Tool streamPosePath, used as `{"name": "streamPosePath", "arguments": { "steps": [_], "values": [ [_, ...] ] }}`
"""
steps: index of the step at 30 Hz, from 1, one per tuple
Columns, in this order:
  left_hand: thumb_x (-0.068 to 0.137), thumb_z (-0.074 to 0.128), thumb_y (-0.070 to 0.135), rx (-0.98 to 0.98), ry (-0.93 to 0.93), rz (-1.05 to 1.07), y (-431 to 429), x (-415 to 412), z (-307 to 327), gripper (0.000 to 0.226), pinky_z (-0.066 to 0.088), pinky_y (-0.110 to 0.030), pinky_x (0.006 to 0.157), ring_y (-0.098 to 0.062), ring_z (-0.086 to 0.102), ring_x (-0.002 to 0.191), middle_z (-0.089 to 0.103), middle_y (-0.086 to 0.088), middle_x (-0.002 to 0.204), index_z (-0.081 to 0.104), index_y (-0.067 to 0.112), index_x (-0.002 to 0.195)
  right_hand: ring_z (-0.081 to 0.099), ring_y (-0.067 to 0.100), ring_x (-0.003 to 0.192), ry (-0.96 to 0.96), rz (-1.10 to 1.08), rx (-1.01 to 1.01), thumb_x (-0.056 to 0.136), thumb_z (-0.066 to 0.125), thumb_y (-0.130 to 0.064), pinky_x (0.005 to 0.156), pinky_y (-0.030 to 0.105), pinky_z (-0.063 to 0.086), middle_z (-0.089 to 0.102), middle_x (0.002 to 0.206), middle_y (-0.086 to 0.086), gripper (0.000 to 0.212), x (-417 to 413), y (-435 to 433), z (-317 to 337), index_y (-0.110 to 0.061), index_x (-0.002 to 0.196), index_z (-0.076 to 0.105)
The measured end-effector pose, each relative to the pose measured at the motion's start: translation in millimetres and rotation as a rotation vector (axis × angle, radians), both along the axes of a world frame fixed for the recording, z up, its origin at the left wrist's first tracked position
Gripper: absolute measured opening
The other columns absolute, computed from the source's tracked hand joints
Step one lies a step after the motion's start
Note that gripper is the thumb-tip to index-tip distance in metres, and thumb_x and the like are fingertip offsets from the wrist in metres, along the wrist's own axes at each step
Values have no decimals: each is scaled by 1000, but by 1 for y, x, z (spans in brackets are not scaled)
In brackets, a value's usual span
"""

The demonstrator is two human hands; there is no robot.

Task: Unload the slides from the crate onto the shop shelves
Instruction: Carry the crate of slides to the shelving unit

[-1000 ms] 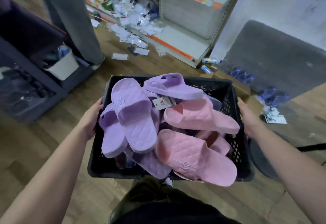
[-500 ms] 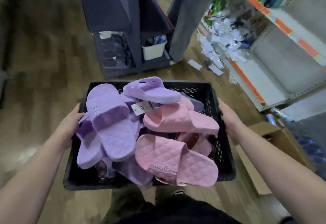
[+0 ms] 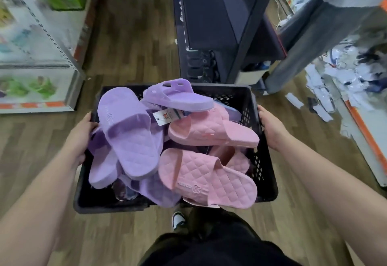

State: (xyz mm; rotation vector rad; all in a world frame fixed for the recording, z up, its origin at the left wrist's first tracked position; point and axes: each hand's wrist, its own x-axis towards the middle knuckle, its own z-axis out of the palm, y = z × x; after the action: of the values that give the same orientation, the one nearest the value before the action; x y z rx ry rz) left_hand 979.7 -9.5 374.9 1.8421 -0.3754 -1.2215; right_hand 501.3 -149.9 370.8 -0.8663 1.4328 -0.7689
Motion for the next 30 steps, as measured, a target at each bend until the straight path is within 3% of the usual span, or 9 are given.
{"name": "streamPosePath", "arguments": {
  "steps": [2, 3, 5, 9, 12, 17, 23, 28, 30],
  "values": [
    [75, 54, 55, -14, -43, 30, -21, 24, 3, 60, 50, -38, 83, -17, 63, 92, 68, 3, 111, 55, 30, 130, 65, 15, 84, -15, 25, -6, 98, 33, -12, 74, 28, 53, 71, 103, 3, 38, 31, -33, 1, -24, 115, 65],
    [81, 52, 47, -37, -56, 44, -32, 32, 6, 57, 50, -35, 77, -13, 64, 84, 68, 4, 110, 50, 30, 135, 66, 17, 87, -27, 34, -2, 97, 33, -13, 80, 31, 53, 71, 106, 5, 37, 46, -50, 1, -23, 115, 65],
    [89, 49, 30, -94, -80, 37, -56, 47, 10, 37, 46, -31, 66, -9, 61, 69, 68, 7, 91, 58, 30, 124, 66, 20, 91, -41, 53, 2, 97, 36, -17, 86, 35, 52, 71, 108, 7, 35, 74, -86, -1, -22, 114, 66],
    [85, 43, 11, -93, -134, 74, -112, 87, 12, 31, 39, -30, 59, -12, 53, 60, 61, 6, 65, 64, 33, 86, 64, 25, 94, -43, 96, 17, 90, 48, -24, 91, 40, 49, 69, 110, 13, 27, 132, -161, 2, -22, 106, 69],
    [83, 43, 17, -104, -111, 123, -154, 122, 12, 32, 41, -31, 64, -11, 57, 69, 65, 6, 79, 66, 37, 94, 61, 27, 95, -71, 125, 32, 85, 55, -31, 90, 42, 48, 68, 103, 12, 25, 170, -215, 5, -20, 103, 68],
    [98, 38, 27, -135, -99, 212, -226, 169, 19, 22, 39, -13, 42, 5, 51, 41, 58, 19, 46, 56, 25, 87, 68, 19, 70, -81, 100, 106, 85, 54, -42, 65, 26, 54, 72, 83, 4, 26, 237, -295, 18, -23, 93, 70],
    [96, 40, 26, -155, -114, 191, -317, 267, 0, 24, 40, -31, 69, -12, 53, 75, 60, 5, 73, 63, 27, 88, 66, 17, 61, -4, 95, 99, 91, 49, -41, 58, 26, 49, 71, 68, -1, 30, 316, -389, 14, -25, 79, 72],
    [93, 38, 11, -137, -152, 86, -402, 340, 1, 24, 27, -19, 39, -6, 37, 36, 44, 12, 39, 59, 16, 83, 66, 19, 104, 84, 81, 15, 79, 54, -48, 98, 42, 49, 69, 116, -5, 35, 377, -468, -3, -45, 112, 66],
    [94, 38, 10, -159, -94, 81, -435, 369, 5, 26, 30, -15, 37, -3, 41, 35, 46, 13, 41, 61, 18, 104, 59, 15, 117, 104, 77, 19, 75, 60, -47, 107, 43, 42, 61, 130, -11, 49, 393, -499, -17, -47, 124, 57]
  ]
}}
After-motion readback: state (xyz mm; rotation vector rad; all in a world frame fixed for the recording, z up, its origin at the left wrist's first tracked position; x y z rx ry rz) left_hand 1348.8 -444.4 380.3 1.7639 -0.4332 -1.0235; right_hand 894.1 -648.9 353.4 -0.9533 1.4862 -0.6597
